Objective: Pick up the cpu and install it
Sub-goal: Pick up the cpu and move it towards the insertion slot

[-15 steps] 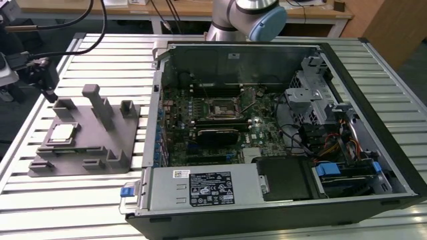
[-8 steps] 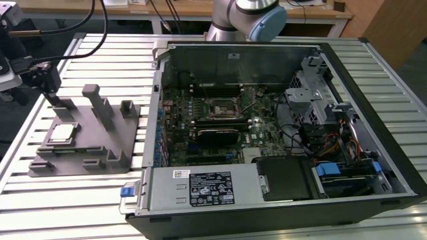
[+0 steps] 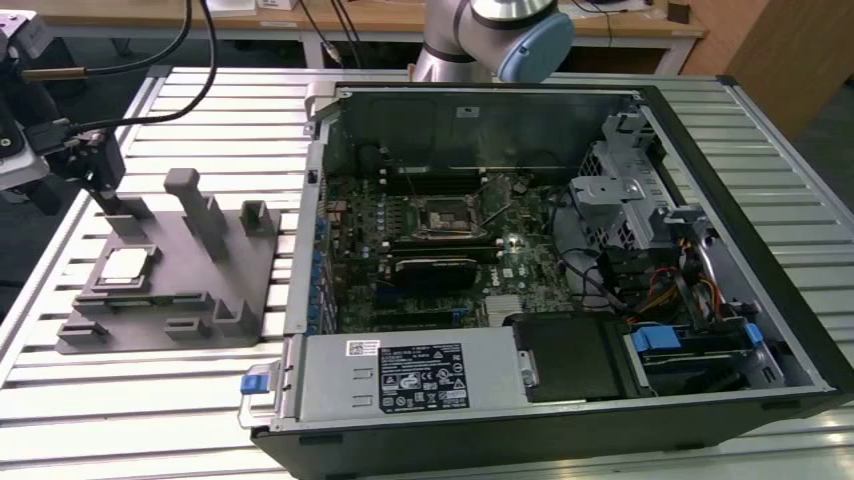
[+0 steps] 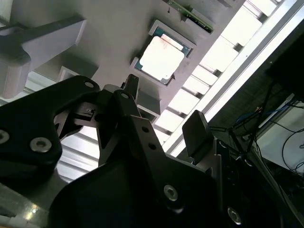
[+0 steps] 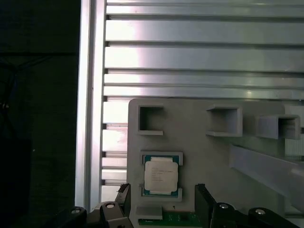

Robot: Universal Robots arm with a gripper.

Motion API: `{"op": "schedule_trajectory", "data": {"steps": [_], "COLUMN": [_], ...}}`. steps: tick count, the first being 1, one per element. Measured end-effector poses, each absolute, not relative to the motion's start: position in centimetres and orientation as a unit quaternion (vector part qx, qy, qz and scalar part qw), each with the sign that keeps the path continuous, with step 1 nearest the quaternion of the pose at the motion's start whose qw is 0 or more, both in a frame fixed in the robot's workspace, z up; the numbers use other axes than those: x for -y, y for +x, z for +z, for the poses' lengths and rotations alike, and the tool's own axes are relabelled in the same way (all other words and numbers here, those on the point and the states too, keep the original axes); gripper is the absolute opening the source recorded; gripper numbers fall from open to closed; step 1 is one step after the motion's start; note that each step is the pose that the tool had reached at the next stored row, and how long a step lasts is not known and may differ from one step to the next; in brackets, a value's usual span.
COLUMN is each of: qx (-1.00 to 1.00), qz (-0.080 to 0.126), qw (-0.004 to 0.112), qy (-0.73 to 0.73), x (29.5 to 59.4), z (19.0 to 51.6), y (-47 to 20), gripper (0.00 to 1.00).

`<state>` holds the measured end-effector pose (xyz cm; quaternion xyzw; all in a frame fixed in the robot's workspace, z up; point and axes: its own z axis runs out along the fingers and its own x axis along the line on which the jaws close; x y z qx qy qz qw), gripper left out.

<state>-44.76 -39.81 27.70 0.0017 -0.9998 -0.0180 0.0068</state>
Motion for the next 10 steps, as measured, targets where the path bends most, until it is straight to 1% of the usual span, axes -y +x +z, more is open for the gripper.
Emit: {"op": "schedule_trajectory", "data": {"steps": [10], "qx": [1.000], "qz": [-0.018], "qw": [0.007], "qy": [0.002], "x": [39.8], "z": [26.5], "y": [-44.8], "gripper": [0.64]}}
